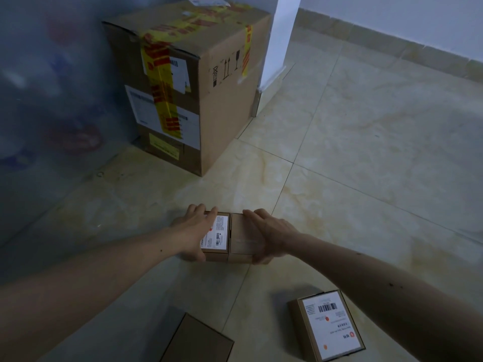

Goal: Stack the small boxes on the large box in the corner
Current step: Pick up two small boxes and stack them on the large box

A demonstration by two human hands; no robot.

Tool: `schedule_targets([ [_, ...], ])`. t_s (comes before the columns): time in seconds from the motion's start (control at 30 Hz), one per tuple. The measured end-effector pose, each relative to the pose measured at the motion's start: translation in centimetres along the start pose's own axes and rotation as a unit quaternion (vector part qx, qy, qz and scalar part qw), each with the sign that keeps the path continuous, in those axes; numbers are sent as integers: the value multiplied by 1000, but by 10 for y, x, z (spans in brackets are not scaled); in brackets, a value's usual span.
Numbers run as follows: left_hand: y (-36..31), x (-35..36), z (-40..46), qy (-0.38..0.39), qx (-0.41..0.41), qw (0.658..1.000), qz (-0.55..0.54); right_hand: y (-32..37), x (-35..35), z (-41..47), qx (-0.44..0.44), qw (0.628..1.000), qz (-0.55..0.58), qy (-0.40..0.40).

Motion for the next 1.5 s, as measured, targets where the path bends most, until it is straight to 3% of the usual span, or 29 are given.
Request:
schedule_targets([
  [0.23,0,-32,3,-27,22,999,18,-6,-21,-1,16,999,30,-32],
  [0.53,-12,-109,4,-60,4,998,8,-22,-108,-20,44,995,35,-83],
  [0.87,-35,-275,1,-190,20,981,34,-49,-272,-68,53,980,9,-194],
  [1.07,-39,-377,-4,-226,40,972,58,-56,-363,-86,59,965,-1,-257],
  [1.27,2,-454,-8,-249,29,961,113,-33,-437,-62,40,951,7,-306],
  [1.5,79,-493,4,-253,-24,962,98,8,-477,8,12,953,44,-298],
])
Point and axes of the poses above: each hand's wrist, its own z-axis towards the middle knuckle, its own x-axis out of the palm, y = z × x, the point moved 10 cm from there along z, towards the middle knuckle, and after that the axes turned 4 degrees about x, right-handed, at the moved point
